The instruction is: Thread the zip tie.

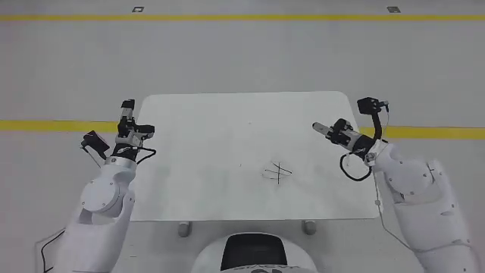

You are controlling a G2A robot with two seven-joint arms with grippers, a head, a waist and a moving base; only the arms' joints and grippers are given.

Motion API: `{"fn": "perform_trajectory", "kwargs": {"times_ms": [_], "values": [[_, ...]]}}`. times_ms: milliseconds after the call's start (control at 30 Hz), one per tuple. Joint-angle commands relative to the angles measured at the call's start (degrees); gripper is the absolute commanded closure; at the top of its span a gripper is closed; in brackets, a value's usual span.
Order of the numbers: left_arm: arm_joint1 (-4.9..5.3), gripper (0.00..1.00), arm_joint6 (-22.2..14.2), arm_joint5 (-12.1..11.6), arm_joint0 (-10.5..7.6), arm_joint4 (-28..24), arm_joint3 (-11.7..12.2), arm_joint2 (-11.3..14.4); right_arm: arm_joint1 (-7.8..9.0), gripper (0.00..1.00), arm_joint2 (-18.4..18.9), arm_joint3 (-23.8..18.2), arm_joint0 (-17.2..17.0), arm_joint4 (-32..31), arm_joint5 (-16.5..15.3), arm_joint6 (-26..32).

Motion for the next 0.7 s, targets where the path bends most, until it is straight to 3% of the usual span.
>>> {"fn": "perform_trajectory", "kwargs": {"times_ms": [0,167,567,667], "values": [[0.00,0.00,0.0,0.0,0.00,0.0,0.0,0.0,0.30,0.00,-0.9,0.0,1.4,-2.5,-1.1,4.6],[0.00,0.00,0.0,0.0,0.00,0.0,0.0,0.0,0.88,0.00,-3.7,2.2,5.1,-6.6,-5.6,11.8],[0.00,0.00,0.0,0.0,0.00,0.0,0.0,0.0,0.88,0.00,-3.7,2.2,5.1,-6.6,-5.6,11.8],[0.00,0.00,0.0,0.0,0.00,0.0,0.0,0.0,1.03,0.00,-7.0,1.9,8.2,-11.7,-9.2,14.7]]}}
